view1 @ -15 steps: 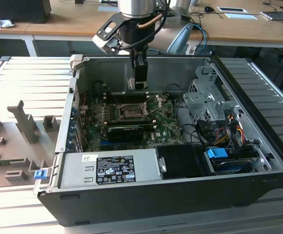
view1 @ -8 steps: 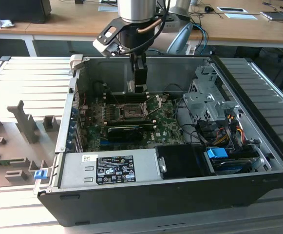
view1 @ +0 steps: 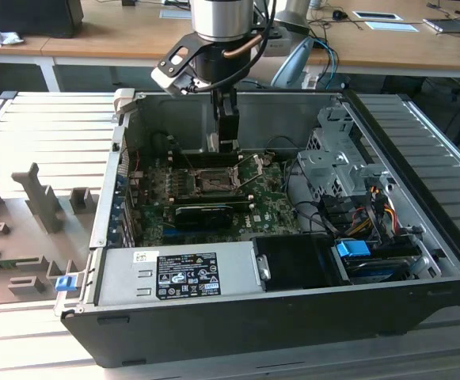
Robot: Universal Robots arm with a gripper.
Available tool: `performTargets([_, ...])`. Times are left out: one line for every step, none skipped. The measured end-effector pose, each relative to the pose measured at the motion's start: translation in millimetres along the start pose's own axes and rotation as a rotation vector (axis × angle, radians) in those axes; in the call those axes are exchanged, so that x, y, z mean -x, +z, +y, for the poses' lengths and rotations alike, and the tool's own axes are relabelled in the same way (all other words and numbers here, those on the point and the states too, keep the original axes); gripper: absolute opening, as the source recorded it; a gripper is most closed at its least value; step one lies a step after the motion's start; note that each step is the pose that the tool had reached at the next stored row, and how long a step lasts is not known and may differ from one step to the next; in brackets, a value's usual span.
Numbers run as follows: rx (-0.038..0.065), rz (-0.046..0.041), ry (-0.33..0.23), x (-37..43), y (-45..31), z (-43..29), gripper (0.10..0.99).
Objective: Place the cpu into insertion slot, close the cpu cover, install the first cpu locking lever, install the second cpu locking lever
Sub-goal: 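Place the cpu into insertion slot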
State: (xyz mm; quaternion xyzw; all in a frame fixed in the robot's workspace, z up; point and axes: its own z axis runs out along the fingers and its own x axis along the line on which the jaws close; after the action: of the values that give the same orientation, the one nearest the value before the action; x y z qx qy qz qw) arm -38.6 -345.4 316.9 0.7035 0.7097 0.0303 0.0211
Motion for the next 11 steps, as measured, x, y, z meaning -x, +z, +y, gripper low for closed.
performTargets([0.000, 0.0000, 0.000, 0.0, 0.5, 0.0, 0.529])
performTargets([0.000, -0.0001, 0.000, 0.0, 1.1, -0.1, 0.529])
performTargets([0.000, 0.0000, 0.000, 0.0, 1.7, -0.1, 0.529])
performTargets([0.000, 0.0000, 0.000, 0.0, 2.4, -0.2, 0.529])
performTargets([0.000, 0.0000, 0.000, 0.0, 3.1, -0.2, 0.529])
performTargets([0.000, -0.0001, 0.000, 0.0, 3.7, -0.3, 0.529])
performTargets([0.000, -0.0001, 0.000, 0.0, 4.5, -0.3, 0.529])
performTargets([0.000, -0.0002, 0.000, 0.1, 5.0, -0.4, 0.529])
performTargets([0.000, -0.0001, 0.000, 0.1, 5.5, -0.4, 0.529])
performTargets([0.000, -0.0001, 0.000, 0.1, 6.1, -0.4, 0.529])
performTargets([0.000, -0.0001, 0.000, 0.1, 6.6, -0.5, 0.529])
